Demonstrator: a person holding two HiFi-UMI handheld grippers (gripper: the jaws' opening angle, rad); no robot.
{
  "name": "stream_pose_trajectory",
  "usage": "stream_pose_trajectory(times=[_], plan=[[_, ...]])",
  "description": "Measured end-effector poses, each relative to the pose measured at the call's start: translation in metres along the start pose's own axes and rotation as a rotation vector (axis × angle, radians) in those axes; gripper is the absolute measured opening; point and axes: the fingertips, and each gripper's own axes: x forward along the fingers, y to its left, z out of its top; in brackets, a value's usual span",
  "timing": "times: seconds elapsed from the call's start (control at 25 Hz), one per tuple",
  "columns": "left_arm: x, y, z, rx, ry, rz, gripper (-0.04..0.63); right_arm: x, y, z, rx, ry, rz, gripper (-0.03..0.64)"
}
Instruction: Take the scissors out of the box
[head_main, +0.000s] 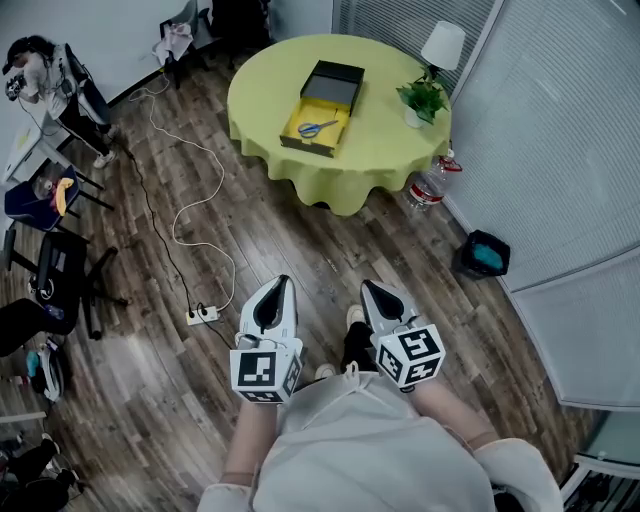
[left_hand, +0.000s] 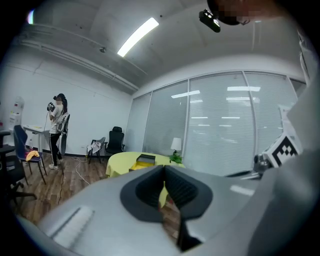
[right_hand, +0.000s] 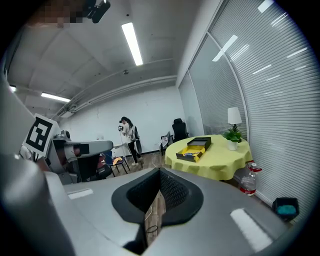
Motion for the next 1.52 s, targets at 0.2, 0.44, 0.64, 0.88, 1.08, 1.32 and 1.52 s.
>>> stream_pose_trajectory(times=[0.2, 0.44, 0.64, 0.88, 1.08, 1.32, 1.52], plan=[[0.042, 0.021, 0.002, -0.015, 0.005, 0.038, 0.007, 0.047, -0.025, 0.010, 0.006, 0.009, 0.032, 0.000], [0.132, 0.039, 0.018, 0.006, 0.006, 0.084, 0.008, 0.129, -0.077, 0.041, 0.000, 0.035, 0.101, 0.000], [0.228, 0.046, 0.036, 0.021, 0.015, 0.098, 0.008, 0.195, -0.141, 0.089, -0.022, 0.028, 0.129, 0.000], [0.328, 0.047, 0.035, 0.043, 0.055, 0.097, 0.007, 0.258, -0.217, 0.120, -0.024, 0.039, 0.122, 0.000], [0.379, 0.051, 0.025, 0.085, 0.126, 0.084, 0.008, 0.293, -0.254, 0.128, -0.005, 0.070, 0.113, 0.000], [0.426, 0.075, 0.014, 0.052, 0.206, 0.070, 0.006, 0.325, -0.277, 0.135, 0.025, 0.081, 0.065, 0.000], [0.477, 0.094, 0.010, 0.048, 0.235, -0.053, 0.006, 0.354, -0.293, 0.140, 0.053, 0.084, -0.035, 0.000]])
